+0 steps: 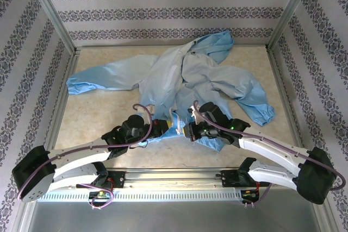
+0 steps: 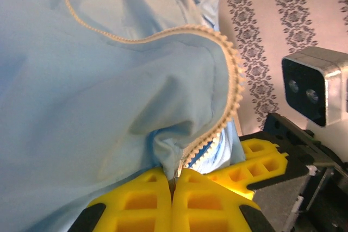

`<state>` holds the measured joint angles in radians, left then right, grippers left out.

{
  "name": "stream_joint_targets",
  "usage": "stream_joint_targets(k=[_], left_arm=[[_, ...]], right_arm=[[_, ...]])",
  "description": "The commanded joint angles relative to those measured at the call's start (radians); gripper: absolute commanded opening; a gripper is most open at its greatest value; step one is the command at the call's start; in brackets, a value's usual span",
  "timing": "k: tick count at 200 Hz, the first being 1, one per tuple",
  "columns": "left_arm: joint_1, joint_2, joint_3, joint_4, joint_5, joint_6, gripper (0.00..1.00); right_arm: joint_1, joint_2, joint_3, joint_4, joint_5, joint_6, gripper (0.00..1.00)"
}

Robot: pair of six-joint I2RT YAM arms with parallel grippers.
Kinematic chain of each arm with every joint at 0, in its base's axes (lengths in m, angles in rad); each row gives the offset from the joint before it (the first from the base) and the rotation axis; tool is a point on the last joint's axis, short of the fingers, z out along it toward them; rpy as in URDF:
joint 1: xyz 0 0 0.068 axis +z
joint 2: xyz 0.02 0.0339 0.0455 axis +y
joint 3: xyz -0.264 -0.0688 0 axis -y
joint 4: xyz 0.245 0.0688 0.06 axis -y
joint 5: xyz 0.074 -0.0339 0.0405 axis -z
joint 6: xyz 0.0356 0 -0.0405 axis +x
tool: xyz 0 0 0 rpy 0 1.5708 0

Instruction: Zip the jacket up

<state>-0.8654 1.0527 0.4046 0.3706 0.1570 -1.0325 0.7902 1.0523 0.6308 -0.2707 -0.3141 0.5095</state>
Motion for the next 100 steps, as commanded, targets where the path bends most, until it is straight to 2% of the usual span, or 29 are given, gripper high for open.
stream_joint_targets(k=[1,39,100], left_arm=[[0.022,-0.029,0.036,-0.038,0.023,0.071,0.0],[0.026,-0.03,0.024,0.058,0.041,0.132,0.0],[0.028,-0.012,-0.047,0.286,0.004,0.157,0.0]], right_arm=[[-0.046,-0.028,-0.012,0.089,-0.08,-0.068,0.0],[-0.111,-0.029,-0.055,0.262,-0.207,-0.008,0.0],[-0.122,-0.024,-0.067,0.305,-0.256,0.024,0.0]])
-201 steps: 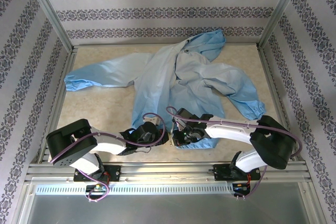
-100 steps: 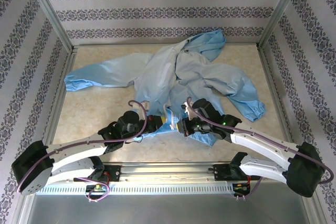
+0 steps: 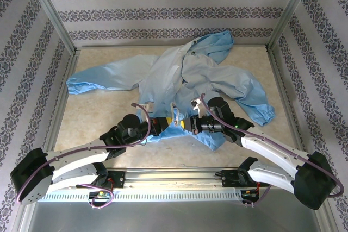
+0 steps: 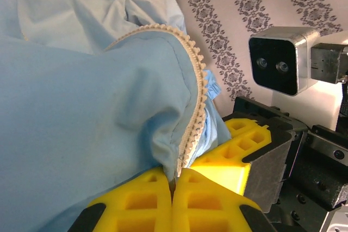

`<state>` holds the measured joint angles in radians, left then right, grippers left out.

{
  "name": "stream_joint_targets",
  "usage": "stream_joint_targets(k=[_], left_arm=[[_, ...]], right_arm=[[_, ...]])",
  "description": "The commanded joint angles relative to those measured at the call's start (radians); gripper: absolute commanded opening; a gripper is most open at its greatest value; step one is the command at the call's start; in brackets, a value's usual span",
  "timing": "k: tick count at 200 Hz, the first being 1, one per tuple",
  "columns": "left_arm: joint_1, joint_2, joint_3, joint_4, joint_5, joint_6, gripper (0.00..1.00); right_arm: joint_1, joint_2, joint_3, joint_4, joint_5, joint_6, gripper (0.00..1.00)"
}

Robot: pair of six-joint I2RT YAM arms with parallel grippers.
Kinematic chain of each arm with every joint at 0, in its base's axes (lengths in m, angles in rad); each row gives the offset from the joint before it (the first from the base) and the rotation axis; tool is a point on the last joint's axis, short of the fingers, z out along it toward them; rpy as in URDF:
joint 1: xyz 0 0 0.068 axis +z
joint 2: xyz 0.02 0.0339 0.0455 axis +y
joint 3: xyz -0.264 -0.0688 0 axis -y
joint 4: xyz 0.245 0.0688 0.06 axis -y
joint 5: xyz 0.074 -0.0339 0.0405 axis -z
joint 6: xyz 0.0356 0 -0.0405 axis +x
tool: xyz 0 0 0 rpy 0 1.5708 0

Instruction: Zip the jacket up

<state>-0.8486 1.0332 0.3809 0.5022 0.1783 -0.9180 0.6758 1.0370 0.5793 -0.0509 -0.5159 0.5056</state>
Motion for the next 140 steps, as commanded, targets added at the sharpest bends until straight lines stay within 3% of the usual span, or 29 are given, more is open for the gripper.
stream_joint_targets(k=[1,30,140], left_arm=[[0.011,0.009,-0.024,0.158,-0.017,0.043,0.0],[0.012,0.024,-0.045,0.229,-0.042,0.047,0.0],[0.01,0.011,-0.053,0.21,-0.051,0.051,0.0]], right_arm=[[-0.008,-0.009,-0.015,0.087,-0.054,0.029,0.0],[-0.009,-0.012,-0.033,0.135,-0.044,0.09,0.0],[-0.013,-0.012,-0.052,0.198,-0.018,0.174,0.0]])
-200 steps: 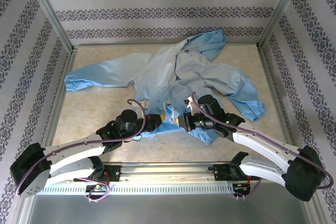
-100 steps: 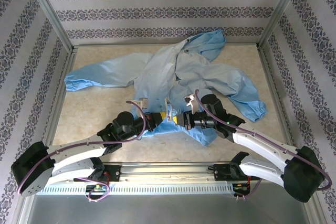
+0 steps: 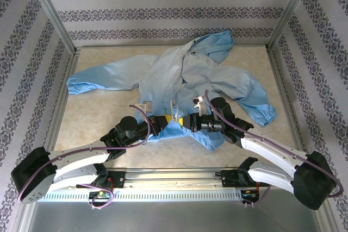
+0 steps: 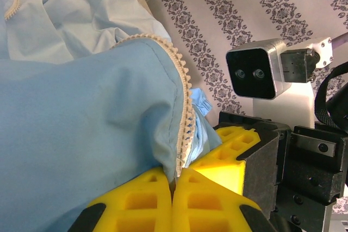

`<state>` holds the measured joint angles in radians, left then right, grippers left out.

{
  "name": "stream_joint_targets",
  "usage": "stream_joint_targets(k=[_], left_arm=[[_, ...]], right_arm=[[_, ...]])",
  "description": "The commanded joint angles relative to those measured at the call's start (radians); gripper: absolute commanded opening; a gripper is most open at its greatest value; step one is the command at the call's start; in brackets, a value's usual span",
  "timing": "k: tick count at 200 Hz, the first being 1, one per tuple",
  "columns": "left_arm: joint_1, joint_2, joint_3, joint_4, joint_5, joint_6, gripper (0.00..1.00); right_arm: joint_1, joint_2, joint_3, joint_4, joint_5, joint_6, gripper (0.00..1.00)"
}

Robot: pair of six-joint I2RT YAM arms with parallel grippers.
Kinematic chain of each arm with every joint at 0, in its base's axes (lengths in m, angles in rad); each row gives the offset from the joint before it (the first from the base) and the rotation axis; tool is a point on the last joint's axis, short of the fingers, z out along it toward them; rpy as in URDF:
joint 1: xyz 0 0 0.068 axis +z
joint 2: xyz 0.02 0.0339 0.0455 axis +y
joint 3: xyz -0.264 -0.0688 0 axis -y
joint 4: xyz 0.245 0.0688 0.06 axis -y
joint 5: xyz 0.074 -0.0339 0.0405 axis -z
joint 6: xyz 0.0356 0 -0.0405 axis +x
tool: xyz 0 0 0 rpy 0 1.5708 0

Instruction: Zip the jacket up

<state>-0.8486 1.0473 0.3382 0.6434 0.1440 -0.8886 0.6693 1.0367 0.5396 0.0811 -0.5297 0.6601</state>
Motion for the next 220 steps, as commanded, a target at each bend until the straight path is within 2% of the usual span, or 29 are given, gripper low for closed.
stream_joint_targets(k=[1,79,178,220], left_arm=[[0.011,-0.004,-0.01,0.068,-0.017,0.022,0.0],[0.011,-0.007,-0.01,0.063,-0.053,-0.01,0.0],[0.01,0.068,0.013,0.117,0.005,-0.044,0.0],[0.01,0.038,-0.006,0.113,-0.019,-0.045,0.0]], right_arm=[[-0.007,-0.012,-0.012,0.067,-0.005,0.019,0.0],[-0.006,-0.007,-0.024,0.077,-0.009,0.022,0.0],[-0.008,0.007,-0.021,0.092,-0.01,0.024,0.0],[-0.008,0.005,-0.029,0.092,-0.008,0.027,0.0]])
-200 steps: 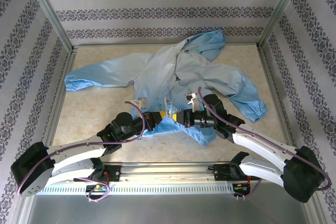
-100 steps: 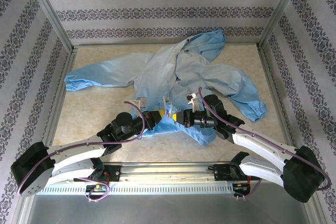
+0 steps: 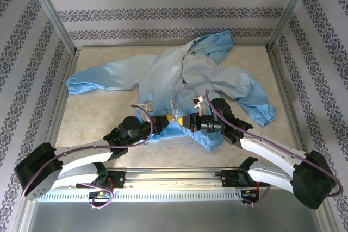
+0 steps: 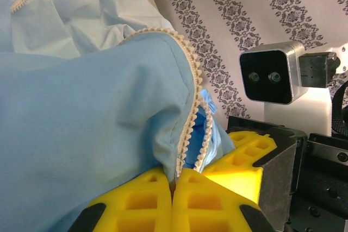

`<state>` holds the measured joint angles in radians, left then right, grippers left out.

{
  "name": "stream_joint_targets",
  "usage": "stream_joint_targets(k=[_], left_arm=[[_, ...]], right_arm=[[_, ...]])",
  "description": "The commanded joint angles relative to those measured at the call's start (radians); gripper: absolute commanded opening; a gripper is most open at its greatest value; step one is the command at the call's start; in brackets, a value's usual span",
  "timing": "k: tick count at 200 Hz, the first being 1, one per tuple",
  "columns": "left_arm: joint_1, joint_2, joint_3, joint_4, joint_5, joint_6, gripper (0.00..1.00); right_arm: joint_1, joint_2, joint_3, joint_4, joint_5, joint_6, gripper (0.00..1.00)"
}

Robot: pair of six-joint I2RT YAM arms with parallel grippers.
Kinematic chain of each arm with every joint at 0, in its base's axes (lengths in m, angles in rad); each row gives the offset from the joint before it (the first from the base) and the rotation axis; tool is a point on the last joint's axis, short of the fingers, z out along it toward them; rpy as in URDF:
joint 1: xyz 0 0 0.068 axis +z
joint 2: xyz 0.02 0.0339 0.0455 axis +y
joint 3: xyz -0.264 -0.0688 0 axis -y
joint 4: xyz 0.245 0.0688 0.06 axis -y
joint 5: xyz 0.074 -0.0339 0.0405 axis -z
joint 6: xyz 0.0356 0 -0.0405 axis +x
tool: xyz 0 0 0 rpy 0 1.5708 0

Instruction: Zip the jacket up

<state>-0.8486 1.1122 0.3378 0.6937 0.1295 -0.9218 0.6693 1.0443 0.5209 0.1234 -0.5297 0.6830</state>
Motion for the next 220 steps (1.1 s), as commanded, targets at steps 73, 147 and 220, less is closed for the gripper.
stream_joint_targets(k=[73,147,220], left_arm=[[0.01,-0.043,-0.003,0.026,-0.001,-0.005,0.0],[0.01,-0.02,-0.008,0.052,0.009,-0.012,0.0],[0.008,-0.02,-0.024,0.059,0.007,-0.018,0.0]], right_arm=[[-0.008,-0.003,-0.015,0.056,-0.009,0.009,0.0],[-0.008,-0.01,-0.013,0.053,-0.006,0.013,0.0],[-0.008,-0.01,-0.001,0.066,-0.015,0.036,0.0]])
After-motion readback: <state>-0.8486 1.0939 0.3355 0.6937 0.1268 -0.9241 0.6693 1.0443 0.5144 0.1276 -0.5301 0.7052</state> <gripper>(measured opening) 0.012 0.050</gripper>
